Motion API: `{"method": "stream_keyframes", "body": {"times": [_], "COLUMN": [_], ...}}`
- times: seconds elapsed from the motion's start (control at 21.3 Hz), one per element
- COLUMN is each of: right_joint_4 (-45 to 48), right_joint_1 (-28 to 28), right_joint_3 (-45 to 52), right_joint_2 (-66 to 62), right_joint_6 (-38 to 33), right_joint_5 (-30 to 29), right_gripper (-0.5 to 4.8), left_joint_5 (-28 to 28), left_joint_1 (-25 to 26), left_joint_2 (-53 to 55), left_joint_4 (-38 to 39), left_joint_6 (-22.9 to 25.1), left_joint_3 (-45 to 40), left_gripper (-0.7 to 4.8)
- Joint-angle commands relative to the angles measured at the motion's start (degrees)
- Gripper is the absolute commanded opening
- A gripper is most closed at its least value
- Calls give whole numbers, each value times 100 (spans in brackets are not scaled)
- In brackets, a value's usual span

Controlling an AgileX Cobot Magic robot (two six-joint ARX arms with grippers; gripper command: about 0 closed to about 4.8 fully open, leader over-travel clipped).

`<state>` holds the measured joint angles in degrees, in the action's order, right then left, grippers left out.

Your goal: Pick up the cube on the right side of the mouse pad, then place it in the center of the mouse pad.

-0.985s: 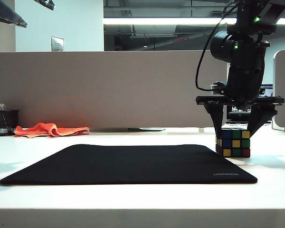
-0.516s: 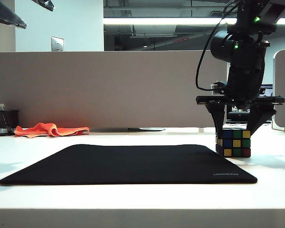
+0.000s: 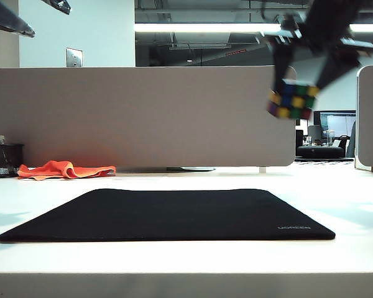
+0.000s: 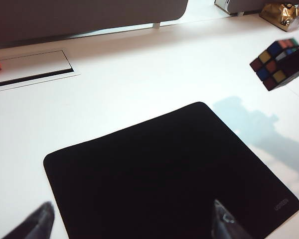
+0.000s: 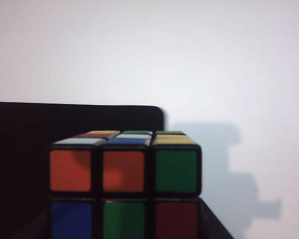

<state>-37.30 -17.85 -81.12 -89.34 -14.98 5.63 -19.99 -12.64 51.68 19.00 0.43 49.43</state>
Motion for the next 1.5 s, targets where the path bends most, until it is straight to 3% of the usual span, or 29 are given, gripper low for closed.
{"method": "stream_keyframes", "body": {"times": [0.05, 0.38, 0.94, 1.03, 1.08, 1.17, 1.41, 1.5], "right_joint_4": [310, 844, 946, 962, 1021, 1204, 833, 820], "right_joint_1": [-599, -1633, -1808, -1823, -1832, -1847, -1814, -1746], "right_joint_3": [-24, -26, -28, -28, -28, -28, -538, -671], "right_joint_2": [168, -389, -1871, -1963, -1974, -1969, -1637, -1335], "right_joint_6": [24, 24, 48, 48, 48, 48, 46, 48], "right_joint_5": [-83, 46, -20, -22, -68, -142, -275, -61], "right_gripper": [308, 308, 316, 342, 390, 431, 430, 369], "left_joint_5": [68, 46, 52, 50, 52, 55, 55, 72], "left_joint_1": [4, 2, 4, 4, 4, 4, 4, 4], "left_joint_2": [-7, -9, -9, -9, -9, -9, -9, -9], "left_joint_4": [243, 509, 715, 715, 710, 710, 708, 693], "left_joint_6": [24, 127, 129, 129, 131, 129, 129, 127], "left_joint_3": [37, 39, 39, 39, 39, 39, 39, 39], "left_gripper": [404, 404, 404, 404, 404, 404, 403, 386]}}
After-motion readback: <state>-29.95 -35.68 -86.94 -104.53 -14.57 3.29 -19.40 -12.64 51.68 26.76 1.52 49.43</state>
